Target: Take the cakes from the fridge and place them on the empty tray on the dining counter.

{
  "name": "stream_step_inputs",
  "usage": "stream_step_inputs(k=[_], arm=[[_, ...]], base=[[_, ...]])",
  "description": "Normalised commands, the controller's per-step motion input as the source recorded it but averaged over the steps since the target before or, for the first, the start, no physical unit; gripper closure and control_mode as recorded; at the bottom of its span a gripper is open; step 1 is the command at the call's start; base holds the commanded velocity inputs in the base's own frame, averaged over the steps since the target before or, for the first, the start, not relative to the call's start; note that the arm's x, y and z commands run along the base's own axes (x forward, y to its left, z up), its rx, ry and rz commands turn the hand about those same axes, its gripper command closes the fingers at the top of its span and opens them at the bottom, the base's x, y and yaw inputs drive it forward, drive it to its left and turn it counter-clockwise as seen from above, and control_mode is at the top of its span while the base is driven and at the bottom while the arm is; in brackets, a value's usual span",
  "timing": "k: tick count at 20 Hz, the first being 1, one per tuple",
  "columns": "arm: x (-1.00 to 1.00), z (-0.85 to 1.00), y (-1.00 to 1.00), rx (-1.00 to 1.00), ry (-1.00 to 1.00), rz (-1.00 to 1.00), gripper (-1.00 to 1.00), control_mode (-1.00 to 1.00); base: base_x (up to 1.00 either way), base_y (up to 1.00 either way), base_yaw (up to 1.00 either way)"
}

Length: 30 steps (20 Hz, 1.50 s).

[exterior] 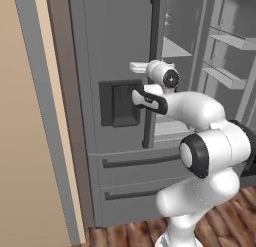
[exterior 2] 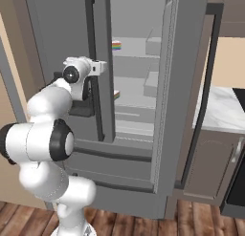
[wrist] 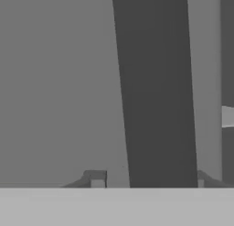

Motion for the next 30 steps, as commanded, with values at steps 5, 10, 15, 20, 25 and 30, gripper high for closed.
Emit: stream_step_inputs(k=[5,10,15,20,25,30], arm=[[-0.2,-0.17,1.0,0.02,0.12,0.35,1.0,-1.0],[-0.97,-0.33,1.0,0.0,-0.05,0.36,1.0,-1.0],[-1.0,-0.05,1.0,0.0,-0.03,0.17,1.0,-1.0],[-1.0,0.1,0.92,0.0,-0.03,-0.01,1.0,-1.0],[-1.0,0.59,0.05,0.11,0.01,-0.2,1.0,-1.0],[-1.0,0.79,-0.28,0.34,0.31,-0.16,1.0,-1.0]], base=[[0.0,0.0,0.0],[0.0,0.0,0.0],[0.0,0.0,0.0],[0.0,0.0,0.0],[0.0,0.0,0.0],[0.0,0.0,0.0]])
